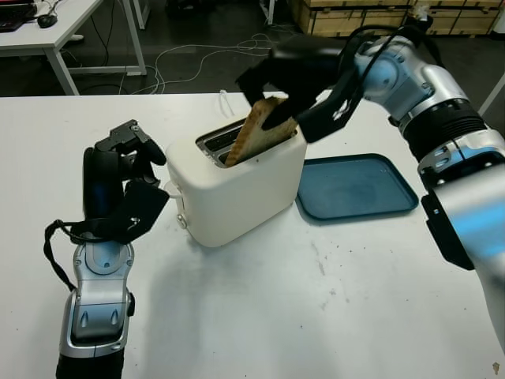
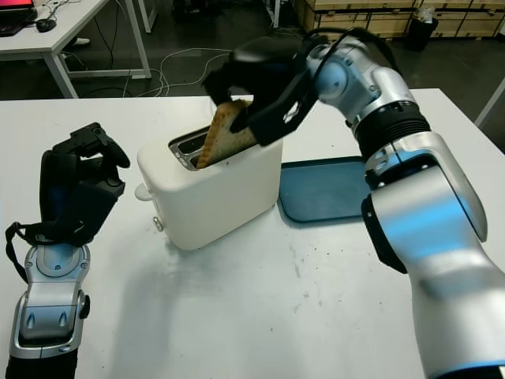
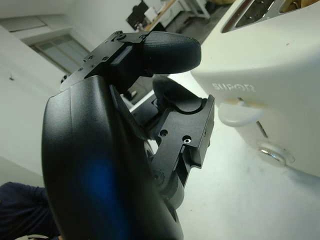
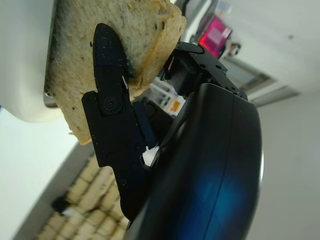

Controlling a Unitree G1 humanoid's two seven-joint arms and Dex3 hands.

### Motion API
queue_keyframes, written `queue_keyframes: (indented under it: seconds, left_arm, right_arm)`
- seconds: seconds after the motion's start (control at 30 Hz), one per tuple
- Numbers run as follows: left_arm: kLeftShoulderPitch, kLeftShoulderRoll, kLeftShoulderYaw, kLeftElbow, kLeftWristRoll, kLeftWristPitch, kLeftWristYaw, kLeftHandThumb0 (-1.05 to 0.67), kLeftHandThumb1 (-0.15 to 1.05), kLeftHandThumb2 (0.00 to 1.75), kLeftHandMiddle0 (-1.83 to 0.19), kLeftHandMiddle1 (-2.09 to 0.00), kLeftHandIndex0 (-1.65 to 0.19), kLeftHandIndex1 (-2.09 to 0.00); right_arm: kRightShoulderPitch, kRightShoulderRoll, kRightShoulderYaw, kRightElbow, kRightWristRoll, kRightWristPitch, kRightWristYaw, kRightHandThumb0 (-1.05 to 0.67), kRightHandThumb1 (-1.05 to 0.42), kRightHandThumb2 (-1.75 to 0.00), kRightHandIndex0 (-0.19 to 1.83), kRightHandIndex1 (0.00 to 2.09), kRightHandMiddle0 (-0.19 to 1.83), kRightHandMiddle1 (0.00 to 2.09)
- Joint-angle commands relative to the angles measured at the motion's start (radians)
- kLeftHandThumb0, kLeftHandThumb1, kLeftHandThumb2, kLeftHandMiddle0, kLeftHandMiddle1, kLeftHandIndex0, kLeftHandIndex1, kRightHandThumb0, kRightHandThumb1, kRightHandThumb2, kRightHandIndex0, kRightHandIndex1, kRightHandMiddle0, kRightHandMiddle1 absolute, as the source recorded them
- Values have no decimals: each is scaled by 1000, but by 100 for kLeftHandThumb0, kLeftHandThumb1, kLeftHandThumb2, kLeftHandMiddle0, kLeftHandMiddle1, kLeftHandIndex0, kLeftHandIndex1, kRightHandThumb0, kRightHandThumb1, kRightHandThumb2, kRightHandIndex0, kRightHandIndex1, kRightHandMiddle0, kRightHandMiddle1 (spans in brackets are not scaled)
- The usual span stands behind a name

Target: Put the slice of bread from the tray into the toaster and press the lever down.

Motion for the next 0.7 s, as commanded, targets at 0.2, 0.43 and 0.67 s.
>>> queue_keyframes:
  seconds: [0.2, 0.43, 0.67]
  left_arm:
    - [4, -4, 2, -8, -3, -2, 0, 15, 82, 104, -117, -175, -76, -175]
    - [-4, 4, -1, -7, 9, 6, -4, 16, 82, 103, -118, -175, -76, -175]
    - [-12, 0, -1, -7, -5, 13, -12, 16, 83, 102, -118, -175, -75, -175]
  right_arm:
    - [-52, -27, 153, -78, -254, -30, -241, -52, -92, -32, 119, 175, 92, 175]
    - [-76, -15, 156, -3, -252, -34, -287, -72, -92, -31, 103, 171, 77, 151]
    - [-79, -11, 83, -9, -103, -20, -56, -100, -92, -12, 4, 81, 40, 20]
